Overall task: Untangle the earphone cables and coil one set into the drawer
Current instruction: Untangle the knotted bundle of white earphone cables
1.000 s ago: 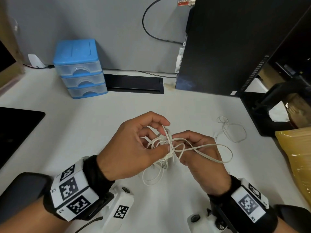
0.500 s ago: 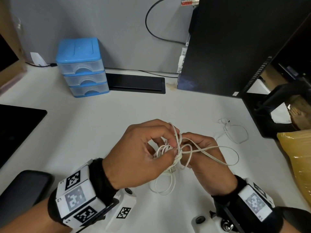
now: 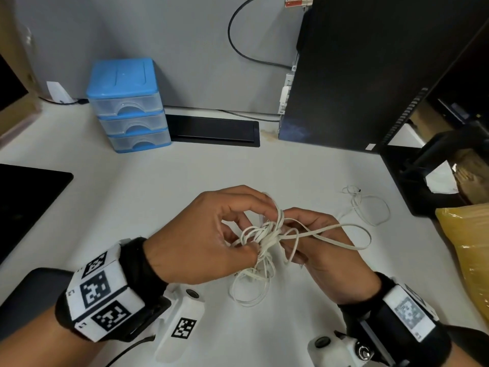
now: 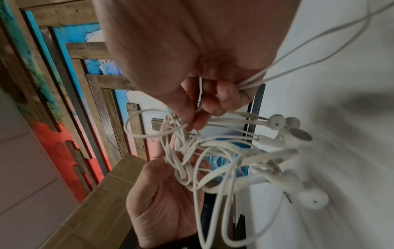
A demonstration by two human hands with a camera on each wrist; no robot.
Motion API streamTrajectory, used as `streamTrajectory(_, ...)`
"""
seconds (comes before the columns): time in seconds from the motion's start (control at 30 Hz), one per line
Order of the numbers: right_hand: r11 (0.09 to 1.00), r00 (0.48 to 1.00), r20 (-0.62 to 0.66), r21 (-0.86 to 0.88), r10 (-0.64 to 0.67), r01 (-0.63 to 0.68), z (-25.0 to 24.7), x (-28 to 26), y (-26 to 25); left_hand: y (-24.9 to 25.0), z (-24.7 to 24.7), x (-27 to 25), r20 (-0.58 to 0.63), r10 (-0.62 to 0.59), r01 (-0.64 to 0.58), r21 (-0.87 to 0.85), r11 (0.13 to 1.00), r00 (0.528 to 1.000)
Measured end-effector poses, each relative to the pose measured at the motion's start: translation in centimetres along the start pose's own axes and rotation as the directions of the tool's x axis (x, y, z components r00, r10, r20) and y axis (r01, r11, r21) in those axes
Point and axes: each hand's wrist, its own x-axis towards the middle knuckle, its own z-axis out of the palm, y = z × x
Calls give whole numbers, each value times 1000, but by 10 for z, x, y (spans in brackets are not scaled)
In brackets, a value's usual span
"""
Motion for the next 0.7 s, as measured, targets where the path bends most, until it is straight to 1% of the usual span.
streamTrajectory(0.23, 999, 999, 44, -32, -12, 14, 1, -1, -2, 1, 1, 0, 29, 3, -3, 6, 1000, 1000)
streamTrajectory(0.43, 999, 996, 80, -15, -35, 36, -1, 1, -3, -1, -1, 0, 67, -7, 7, -2, 1000, 998)
streamTrajectory(0.63, 996, 998, 5, 68, -65, 65, -1, 4, 4, -7, -4, 2, 63, -37, 40, -47, 998, 997)
streamTrajectory(0.7, 997, 997, -26, 42, -67, 68, -1, 5, 6, -11, -4, 4, 47, -53, 57, -86, 995, 997)
